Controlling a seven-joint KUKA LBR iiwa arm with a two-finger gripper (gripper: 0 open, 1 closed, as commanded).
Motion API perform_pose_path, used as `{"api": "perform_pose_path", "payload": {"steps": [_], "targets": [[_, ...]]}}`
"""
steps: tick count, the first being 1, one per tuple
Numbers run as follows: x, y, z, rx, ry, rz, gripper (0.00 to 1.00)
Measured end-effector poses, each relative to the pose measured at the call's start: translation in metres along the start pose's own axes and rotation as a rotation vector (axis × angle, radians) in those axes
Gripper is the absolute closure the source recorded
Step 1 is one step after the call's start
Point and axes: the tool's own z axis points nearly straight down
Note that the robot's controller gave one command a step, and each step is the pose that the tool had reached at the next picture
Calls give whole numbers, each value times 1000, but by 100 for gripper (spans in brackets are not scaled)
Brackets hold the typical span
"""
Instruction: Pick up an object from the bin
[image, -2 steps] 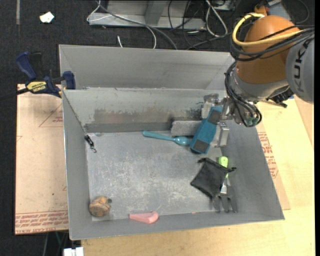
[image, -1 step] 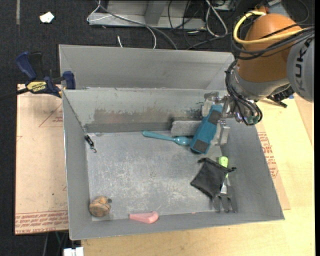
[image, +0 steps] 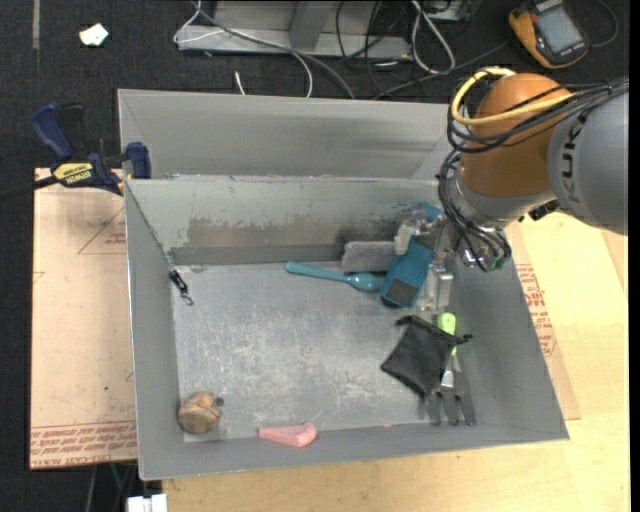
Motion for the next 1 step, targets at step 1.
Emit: {"api": "perform_pose_path", "payload": {"steps": [1], "targets": [[-2, -8, 13, 0, -4, -162, 0]]}}
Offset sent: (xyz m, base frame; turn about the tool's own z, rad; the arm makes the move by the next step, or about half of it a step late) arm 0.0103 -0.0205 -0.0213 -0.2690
